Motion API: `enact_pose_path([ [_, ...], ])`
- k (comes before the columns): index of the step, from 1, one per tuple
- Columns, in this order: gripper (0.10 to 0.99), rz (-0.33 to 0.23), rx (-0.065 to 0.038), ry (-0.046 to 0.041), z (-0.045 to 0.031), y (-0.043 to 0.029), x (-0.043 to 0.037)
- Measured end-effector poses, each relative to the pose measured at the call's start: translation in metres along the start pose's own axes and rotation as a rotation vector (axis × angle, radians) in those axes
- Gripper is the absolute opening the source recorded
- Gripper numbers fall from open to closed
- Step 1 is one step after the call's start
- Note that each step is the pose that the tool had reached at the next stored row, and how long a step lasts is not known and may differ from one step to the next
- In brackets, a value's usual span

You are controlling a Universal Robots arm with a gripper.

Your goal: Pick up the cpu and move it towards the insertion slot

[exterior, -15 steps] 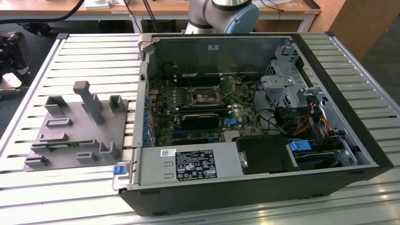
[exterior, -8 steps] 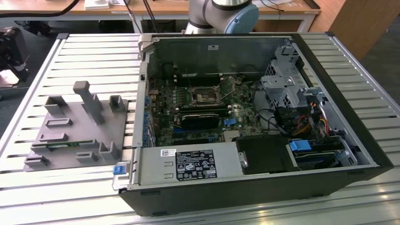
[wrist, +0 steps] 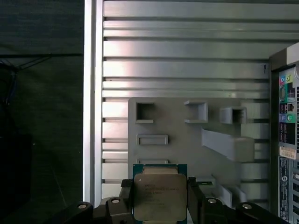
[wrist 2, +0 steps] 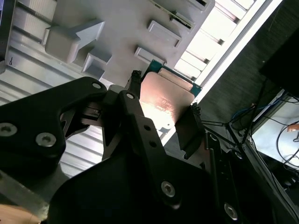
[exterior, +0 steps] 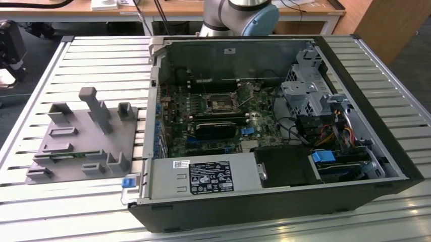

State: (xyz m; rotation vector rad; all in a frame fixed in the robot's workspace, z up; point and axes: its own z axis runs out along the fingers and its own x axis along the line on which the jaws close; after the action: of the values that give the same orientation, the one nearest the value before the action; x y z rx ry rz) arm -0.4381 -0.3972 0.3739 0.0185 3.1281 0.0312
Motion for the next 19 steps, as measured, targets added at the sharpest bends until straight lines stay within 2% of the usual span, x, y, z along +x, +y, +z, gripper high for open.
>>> enact_pose_path([
  [9, 0.541, 0.000, 0.001, 0.0000, -0.0143, 0.0014, -0.0002],
  [19, 0.541, 0.000, 0.001, 0.0000, -0.0148, 0.0015, -0.0063],
])
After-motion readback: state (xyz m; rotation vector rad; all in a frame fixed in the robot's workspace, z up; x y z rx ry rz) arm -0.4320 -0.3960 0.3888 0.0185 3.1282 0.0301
